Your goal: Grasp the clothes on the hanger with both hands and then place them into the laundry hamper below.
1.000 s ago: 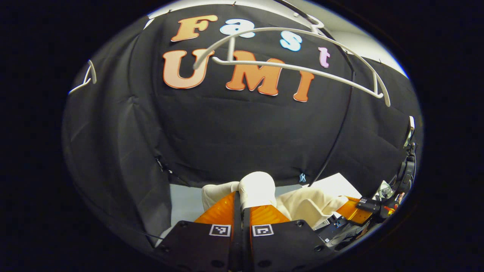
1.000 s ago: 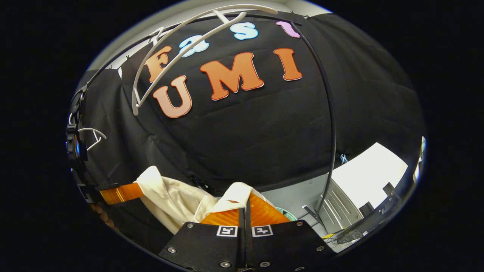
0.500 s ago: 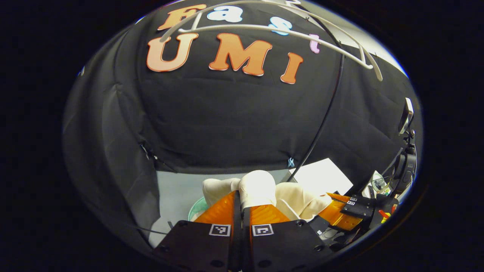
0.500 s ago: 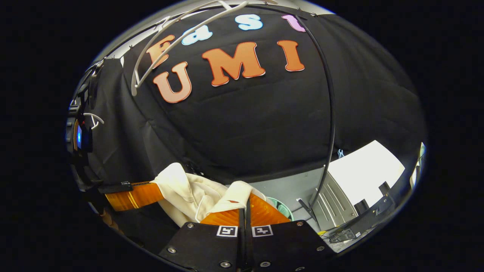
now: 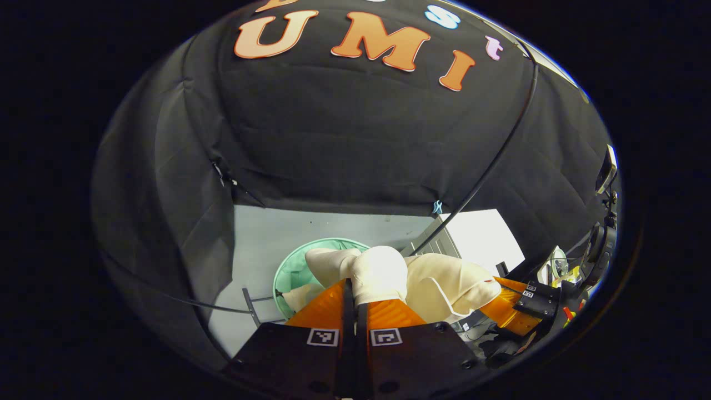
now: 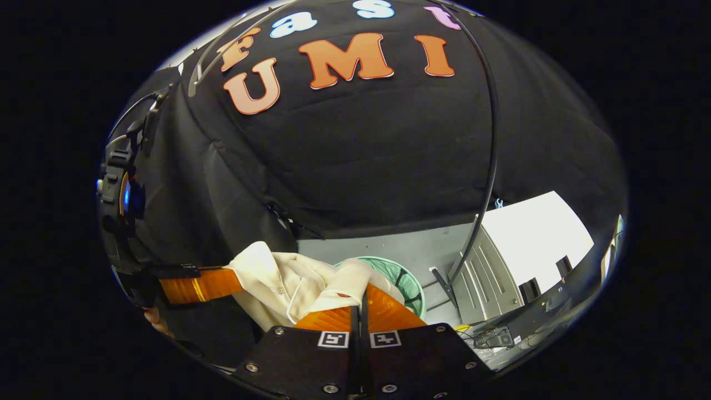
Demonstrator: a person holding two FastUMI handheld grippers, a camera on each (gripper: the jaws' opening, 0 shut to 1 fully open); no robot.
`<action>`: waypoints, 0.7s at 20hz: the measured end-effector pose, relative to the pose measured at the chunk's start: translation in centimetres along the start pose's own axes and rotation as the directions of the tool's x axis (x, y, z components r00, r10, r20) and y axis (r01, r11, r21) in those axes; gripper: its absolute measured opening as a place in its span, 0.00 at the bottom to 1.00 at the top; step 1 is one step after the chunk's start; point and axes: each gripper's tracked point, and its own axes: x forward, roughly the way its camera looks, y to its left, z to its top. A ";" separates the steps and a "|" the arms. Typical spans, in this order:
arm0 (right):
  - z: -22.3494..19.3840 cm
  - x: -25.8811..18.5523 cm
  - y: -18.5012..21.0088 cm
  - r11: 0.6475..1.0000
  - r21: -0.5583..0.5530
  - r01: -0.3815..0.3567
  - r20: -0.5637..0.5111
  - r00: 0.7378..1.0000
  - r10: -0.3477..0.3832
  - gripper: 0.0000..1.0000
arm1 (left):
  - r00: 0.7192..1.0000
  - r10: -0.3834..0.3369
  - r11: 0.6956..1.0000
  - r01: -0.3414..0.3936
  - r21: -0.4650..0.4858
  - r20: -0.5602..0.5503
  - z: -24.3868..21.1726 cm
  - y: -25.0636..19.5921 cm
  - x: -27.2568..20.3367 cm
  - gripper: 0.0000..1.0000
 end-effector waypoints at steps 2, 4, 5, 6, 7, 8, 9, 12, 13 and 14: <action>-0.9 1.0 -0.7 1.000 -0.008 0.010 -0.029 1.000 -0.010 0.00 | 0.999 0.016 1.000 -0.017 -0.023 -0.045 -1.3 1.1 1.0 0.07; -2.2 2.1 -1.2 0.999 -0.019 0.025 -0.073 0.997 -0.027 0.00 | 0.992 0.029 0.999 -0.034 -0.038 -0.123 -3.4 2.0 1.9 0.07; -3.0 2.5 -1.3 0.999 -0.022 0.032 -0.103 0.994 -0.034 0.00 | 0.987 0.039 0.998 -0.046 -0.041 -0.157 -4.4 2.6 2.2 0.07; -3.7 2.8 -1.3 0.999 -0.022 0.035 -0.126 0.991 -0.038 0.00 | 0.981 0.048 0.997 -0.057 -0.043 -0.187 -5.3 3.2 2.7 0.07; -4.4 3.3 -1.3 0.999 -0.028 0.035 -0.144 0.989 -0.039 0.00 | 0.974 0.057 0.997 -0.068 -0.042 -0.217 -6.3 3.8 2.9 0.07; -5.2 3.7 -1.4 0.999 -0.038 0.038 -0.164 0.985 -0.043 0.00 | 0.967 0.068 0.996 -0.080 -0.039 -0.248 -7.1 4.5 3.1 0.07; -5.8 4.5 -1.4 0.998 -0.046 0.033 -0.171 0.984 -0.040 0.00 | 0.959 0.077 0.995 -0.091 -0.038 -0.273 -7.8 4.7 3.8 0.07; -7.7 6.3 -1.2 0.999 -0.047 0.024 -0.237 0.971 -0.035 0.00 | 0.933 0.132 0.989 -0.146 -0.017 -0.336 -9.3 5.6 5.8 0.07; -8.1 7.0 -1.2 0.999 -0.045 0.027 -0.255 0.966 -0.038 0.01 | 0.926 0.137 0.988 -0.154 -0.020 -0.352 -9.7 5.9 6.1 0.07; -8.4 7.8 -1.3 0.999 -0.042 0.030 -0.267 0.963 -0.041 0.01 | 0.922 0.132 0.988 -0.152 -0.025 -0.365 -9.8 6.3 6.3 0.10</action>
